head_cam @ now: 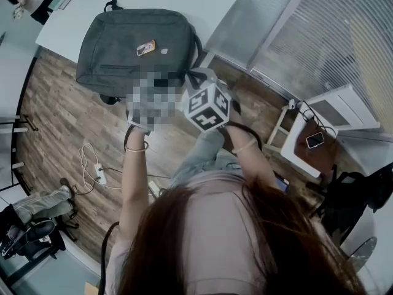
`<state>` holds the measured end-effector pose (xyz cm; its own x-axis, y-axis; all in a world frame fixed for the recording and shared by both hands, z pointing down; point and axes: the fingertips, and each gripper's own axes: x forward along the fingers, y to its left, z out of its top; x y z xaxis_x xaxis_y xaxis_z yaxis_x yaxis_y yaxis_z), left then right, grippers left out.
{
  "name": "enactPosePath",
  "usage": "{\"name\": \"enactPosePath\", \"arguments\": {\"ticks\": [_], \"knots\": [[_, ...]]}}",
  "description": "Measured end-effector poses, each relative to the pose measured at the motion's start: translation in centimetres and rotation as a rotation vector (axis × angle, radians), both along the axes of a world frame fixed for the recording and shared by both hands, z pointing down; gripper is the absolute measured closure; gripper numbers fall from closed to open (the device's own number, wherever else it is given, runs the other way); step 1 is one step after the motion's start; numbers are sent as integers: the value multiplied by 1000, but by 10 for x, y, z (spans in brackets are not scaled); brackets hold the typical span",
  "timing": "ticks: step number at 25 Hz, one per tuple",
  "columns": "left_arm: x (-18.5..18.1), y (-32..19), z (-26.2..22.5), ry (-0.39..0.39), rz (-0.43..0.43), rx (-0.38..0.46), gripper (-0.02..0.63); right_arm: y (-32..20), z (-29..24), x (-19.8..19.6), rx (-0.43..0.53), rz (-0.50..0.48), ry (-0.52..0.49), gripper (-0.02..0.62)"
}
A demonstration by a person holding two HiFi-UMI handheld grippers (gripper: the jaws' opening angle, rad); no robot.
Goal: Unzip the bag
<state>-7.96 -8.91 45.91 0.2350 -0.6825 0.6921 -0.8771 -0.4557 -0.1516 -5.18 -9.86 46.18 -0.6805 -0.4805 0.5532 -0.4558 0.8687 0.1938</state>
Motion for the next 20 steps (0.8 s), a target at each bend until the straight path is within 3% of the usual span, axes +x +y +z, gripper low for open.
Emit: {"name": "enactPosePath", "arguments": {"ticks": [20], "knots": [[-2, 1, 3, 148, -19, -45, 549, -35, 2, 7, -3, -56, 44, 583]]}}
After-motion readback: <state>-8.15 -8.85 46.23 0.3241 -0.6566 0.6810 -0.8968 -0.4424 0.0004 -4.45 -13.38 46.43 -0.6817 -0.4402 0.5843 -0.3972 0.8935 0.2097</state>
